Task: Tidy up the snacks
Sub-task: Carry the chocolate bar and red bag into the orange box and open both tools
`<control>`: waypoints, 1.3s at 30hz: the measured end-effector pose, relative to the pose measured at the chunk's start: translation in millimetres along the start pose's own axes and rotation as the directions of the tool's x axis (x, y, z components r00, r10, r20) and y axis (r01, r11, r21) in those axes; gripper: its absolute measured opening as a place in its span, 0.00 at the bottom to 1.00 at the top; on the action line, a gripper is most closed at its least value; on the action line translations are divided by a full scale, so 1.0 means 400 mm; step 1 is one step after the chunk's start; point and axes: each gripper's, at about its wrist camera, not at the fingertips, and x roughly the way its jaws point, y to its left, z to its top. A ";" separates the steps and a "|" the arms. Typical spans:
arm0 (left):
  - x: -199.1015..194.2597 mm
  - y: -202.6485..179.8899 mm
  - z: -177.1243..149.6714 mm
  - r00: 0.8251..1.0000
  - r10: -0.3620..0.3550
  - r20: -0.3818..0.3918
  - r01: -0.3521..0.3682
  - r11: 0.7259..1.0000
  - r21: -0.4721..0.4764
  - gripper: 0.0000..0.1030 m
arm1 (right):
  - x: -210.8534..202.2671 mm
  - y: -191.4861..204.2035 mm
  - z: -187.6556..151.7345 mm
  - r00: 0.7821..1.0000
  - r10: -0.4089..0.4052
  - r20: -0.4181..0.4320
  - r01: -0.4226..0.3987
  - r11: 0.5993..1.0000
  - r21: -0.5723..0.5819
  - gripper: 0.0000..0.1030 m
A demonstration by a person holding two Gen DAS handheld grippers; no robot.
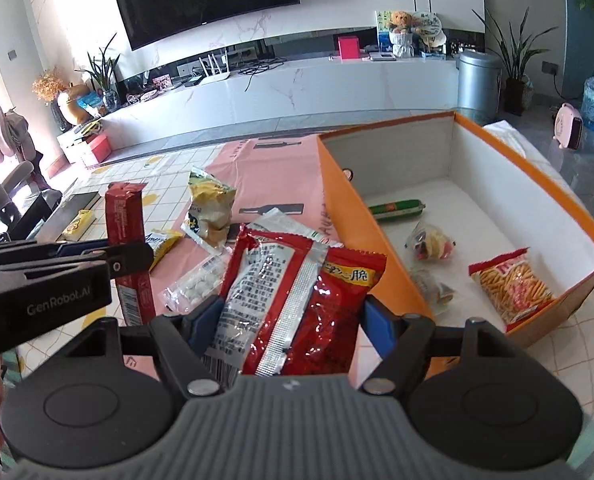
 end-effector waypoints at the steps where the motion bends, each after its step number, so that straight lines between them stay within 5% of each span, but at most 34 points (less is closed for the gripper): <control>1: 0.000 -0.015 0.013 1.000 -0.010 0.009 0.009 1.000 0.010 0.27 | -0.012 -0.010 0.007 1.000 -0.009 0.010 0.009 1.000 -0.015 0.70; 14: 0.081 -0.241 0.162 0.977 -0.210 0.024 0.204 0.966 0.159 0.27 | -0.068 -0.208 0.113 0.997 -0.075 0.018 0.077 0.984 -0.161 0.70; 27: 0.264 -0.358 0.205 0.934 -0.328 -0.139 0.355 0.890 0.287 0.26 | 0.051 -0.363 0.172 0.992 -0.105 -0.074 0.087 0.973 -0.216 0.70; 39: 0.423 -0.394 0.186 0.909 -0.268 -0.319 0.386 0.832 0.400 0.26 | 0.243 -0.413 0.175 0.963 -0.051 -0.265 -0.016 0.970 -0.244 0.70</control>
